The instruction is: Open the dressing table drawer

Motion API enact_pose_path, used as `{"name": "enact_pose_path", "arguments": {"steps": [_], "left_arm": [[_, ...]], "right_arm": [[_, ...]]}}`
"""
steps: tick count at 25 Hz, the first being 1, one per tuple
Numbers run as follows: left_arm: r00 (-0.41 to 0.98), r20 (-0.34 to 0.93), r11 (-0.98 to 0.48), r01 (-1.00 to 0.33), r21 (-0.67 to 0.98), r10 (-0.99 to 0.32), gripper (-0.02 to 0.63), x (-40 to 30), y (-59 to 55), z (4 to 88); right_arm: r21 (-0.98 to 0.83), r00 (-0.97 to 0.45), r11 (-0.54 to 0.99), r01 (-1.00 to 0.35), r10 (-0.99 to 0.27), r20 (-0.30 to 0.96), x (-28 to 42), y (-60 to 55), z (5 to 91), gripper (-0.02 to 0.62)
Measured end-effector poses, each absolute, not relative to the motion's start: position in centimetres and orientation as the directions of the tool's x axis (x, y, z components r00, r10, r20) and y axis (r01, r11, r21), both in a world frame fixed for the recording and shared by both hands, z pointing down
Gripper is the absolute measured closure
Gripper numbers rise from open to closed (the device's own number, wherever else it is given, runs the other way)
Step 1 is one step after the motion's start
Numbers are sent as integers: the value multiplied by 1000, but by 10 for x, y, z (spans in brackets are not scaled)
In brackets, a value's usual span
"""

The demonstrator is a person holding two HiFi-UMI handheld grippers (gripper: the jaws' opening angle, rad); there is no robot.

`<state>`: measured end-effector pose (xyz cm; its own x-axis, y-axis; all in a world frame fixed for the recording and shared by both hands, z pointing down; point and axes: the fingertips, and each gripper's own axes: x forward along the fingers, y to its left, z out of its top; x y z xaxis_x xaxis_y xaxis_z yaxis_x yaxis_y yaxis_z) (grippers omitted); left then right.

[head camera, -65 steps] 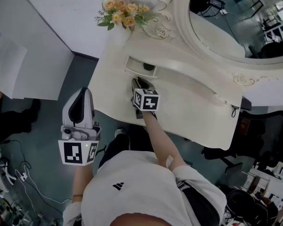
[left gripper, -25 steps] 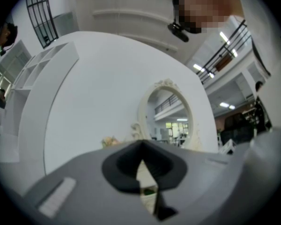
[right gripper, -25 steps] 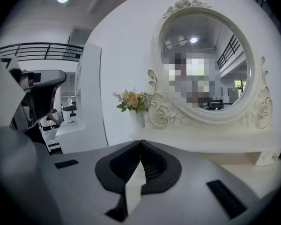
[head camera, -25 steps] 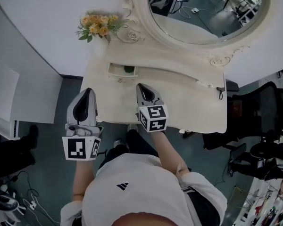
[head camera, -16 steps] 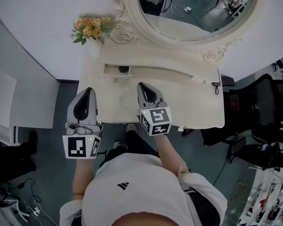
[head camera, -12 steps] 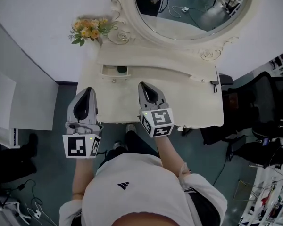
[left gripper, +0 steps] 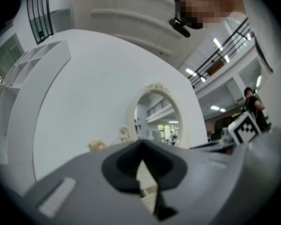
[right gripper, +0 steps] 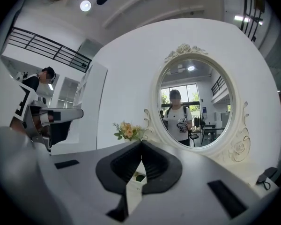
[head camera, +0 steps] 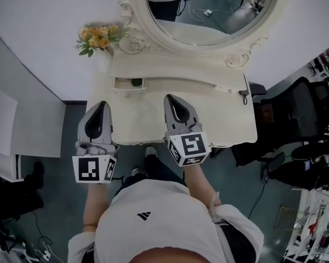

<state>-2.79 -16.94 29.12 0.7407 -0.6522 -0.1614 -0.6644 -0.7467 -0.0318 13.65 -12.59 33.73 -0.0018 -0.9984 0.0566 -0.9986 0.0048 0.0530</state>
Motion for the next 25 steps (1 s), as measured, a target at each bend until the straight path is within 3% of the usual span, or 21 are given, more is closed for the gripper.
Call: {"name": "enact_pose_path", "arguments": {"steps": [25], "left_arm": [[770, -168, -775, -630, -49, -615, 598, -22, -136, 284]], "right_arm": [[112, 54, -61, -992, -996, -64, 135, -62, 294, 607]]}}
